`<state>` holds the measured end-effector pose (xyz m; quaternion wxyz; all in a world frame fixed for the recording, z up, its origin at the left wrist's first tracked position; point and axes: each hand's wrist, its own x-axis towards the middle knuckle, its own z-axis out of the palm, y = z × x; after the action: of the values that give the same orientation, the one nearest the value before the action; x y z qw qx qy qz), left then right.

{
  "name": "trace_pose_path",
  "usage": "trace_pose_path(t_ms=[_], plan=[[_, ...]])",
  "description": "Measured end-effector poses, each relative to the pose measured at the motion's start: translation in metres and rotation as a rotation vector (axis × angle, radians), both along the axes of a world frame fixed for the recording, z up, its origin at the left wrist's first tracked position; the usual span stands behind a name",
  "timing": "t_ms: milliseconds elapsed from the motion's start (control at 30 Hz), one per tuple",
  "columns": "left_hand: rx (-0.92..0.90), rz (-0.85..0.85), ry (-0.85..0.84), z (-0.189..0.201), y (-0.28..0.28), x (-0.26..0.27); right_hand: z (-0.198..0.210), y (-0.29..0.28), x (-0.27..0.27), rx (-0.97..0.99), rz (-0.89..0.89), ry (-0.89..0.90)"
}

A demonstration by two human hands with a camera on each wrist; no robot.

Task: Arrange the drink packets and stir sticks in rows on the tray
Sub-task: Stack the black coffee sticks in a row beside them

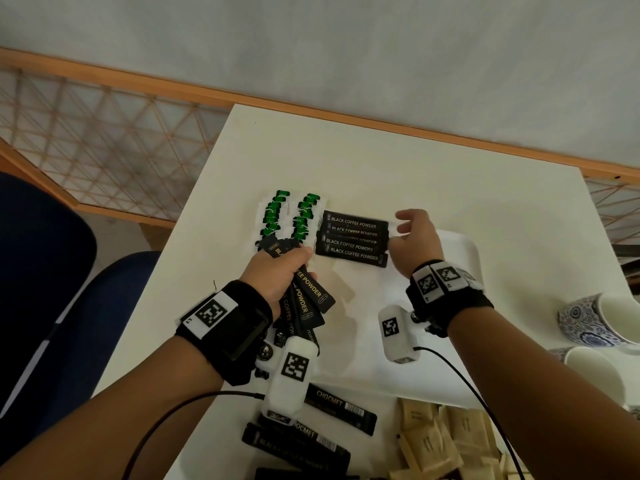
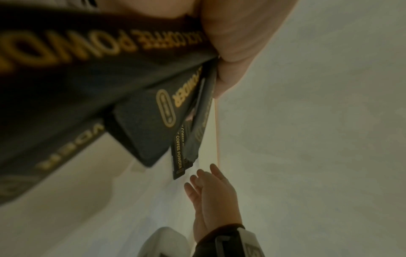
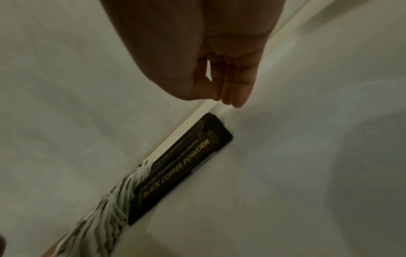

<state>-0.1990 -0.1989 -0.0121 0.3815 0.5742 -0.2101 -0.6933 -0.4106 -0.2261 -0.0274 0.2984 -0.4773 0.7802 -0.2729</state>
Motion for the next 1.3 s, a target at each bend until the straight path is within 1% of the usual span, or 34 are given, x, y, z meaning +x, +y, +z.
trace_pose_path(t_ms=[33, 100, 233, 467, 567, 600, 667, 733, 767, 833, 900, 1033, 1100, 1167, 1233, 1300], plan=[[-0.002, -0.003, 0.005, 0.000, 0.000, -0.001, 0.000, 0.001, -0.004, 0.045, -0.035, -0.030], [-0.002, -0.011, 0.017, 0.001, 0.001, -0.003, -0.001, 0.002, -0.007, 0.093, -0.050, -0.058], [-0.008, -0.019, 0.016, 0.001, 0.000, -0.005, -0.006, -0.001, -0.005, 0.111, -0.047, -0.081], [-0.003, -0.010, 0.025, 0.000, 0.000, -0.003, -0.008, -0.004, -0.005, 0.093, -0.040, -0.112], [-0.012, 0.007, 0.031, -0.001, 0.000, -0.004, 0.003, 0.002, 0.001, 0.014, -0.034, -0.132], [-0.018, 0.020, 0.044, -0.001, 0.000, -0.005, 0.009, 0.006, 0.007, -0.015, 0.012, -0.150], [-0.051, 0.044, 0.075, 0.000, 0.000, -0.007, 0.018, 0.015, 0.019, 0.012, 0.194, -0.236], [-0.101, 0.044, 0.057, 0.002, 0.001, -0.009, 0.026, 0.028, 0.034, 0.175, 0.447, -0.396], [-0.121, 0.049, 0.031, 0.003, 0.001, -0.010, 0.028, 0.033, 0.039, 0.266, 0.563, -0.441], [-0.153, 0.082, 0.004, 0.004, 0.001, -0.011, 0.030, 0.043, 0.048, 0.372, 0.693, -0.501], [-0.175, 0.120, -0.009, 0.005, 0.000, -0.012, 0.030, 0.049, 0.054, 0.394, 0.742, -0.538], [-0.215, 0.164, -0.017, 0.007, 0.002, -0.013, 0.030, 0.051, 0.059, 0.422, 0.757, -0.572], [-0.220, 0.175, -0.036, 0.006, 0.002, -0.014, 0.031, 0.052, 0.062, 0.433, 0.805, -0.582], [-0.225, 0.184, -0.046, 0.006, 0.003, -0.014, 0.032, 0.054, 0.067, 0.418, 0.837, -0.572], [-0.234, 0.182, -0.030, 0.006, 0.003, -0.013, 0.030, 0.055, 0.070, 0.375, 0.811, -0.550], [-0.252, 0.133, 0.007, 0.009, 0.004, -0.012, 0.027, 0.053, 0.070, 0.337, 0.794, -0.524]])
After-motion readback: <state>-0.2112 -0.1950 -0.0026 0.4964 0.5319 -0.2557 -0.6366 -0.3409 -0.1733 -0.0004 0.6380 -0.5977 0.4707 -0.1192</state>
